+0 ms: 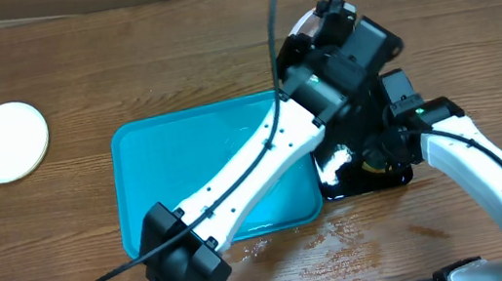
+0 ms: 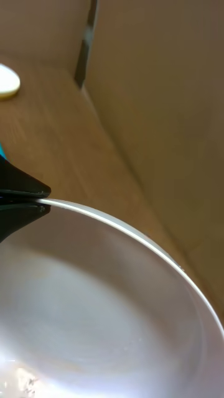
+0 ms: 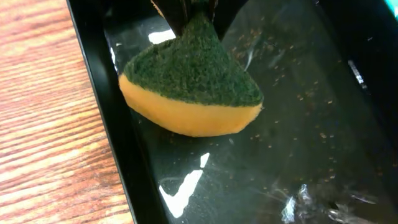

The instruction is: Clean dirty plates on tray and stack at the side

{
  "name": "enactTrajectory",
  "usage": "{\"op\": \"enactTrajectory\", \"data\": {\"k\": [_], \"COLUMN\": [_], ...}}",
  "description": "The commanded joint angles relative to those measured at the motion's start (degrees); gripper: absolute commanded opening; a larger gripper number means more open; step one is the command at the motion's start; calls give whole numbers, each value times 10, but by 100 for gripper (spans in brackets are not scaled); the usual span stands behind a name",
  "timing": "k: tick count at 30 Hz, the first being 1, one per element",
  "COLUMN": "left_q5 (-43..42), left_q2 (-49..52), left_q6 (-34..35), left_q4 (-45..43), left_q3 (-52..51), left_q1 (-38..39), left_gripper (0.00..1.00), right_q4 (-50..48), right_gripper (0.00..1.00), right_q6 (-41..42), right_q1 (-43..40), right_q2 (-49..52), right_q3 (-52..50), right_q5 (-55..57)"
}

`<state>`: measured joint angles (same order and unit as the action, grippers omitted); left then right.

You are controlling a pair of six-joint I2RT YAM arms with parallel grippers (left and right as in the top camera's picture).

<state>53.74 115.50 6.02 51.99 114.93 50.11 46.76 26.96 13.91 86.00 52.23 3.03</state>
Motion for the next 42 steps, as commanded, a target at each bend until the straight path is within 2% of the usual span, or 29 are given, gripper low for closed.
{"op": "enactTrajectory", "data": {"k": [1,5,13,15,23,25,27,28,32,35,40,42], "left_q5": [119,177,183,140,172,118,115,99,-104,-238,-460,-517], "left_q2": [-22,-22,-22,-21,-19,-19,-19,-19,-28,-39,-46,-46], "left_q6": [13,13,21,24,34,42,43,43,68,125,125,125], "left_q4": [-11,-11,-17,-17,-28,-28,-25,-23,10,51,95,106], "left_q3": [13,13,13,12,12,12,12,12,12,12,12,12], "left_q1": [17,48,65,64,63,61,52,43,-20,-116,-297,-356], "left_gripper": [4,4,4,4,4,4,4,4,4,4,4,4], "right_q4": [-17,-31,-32,-32,-30,-30,-30,-30,-44,-50,-40,-37], "right_gripper": [4,4,4,4,4,4,4,4,4,4,4,4], "right_q6": [2,2,2,2,2,2,2,2,2,0,-75,-78], "right_q1": [1,1,1,1,1,1,1,1,1,1,3,3], "right_q2": [-10,-10,-10,-10,-10,-10,-10,-10,-10,-10,-10,-10], "right_q3": [-14,-14,-14,-14,-14,-14,-14,-14,-14,-14,-14,-16], "right_q5": [10,10,10,10,8,8,8,8,1,-31,-83,-82]}}
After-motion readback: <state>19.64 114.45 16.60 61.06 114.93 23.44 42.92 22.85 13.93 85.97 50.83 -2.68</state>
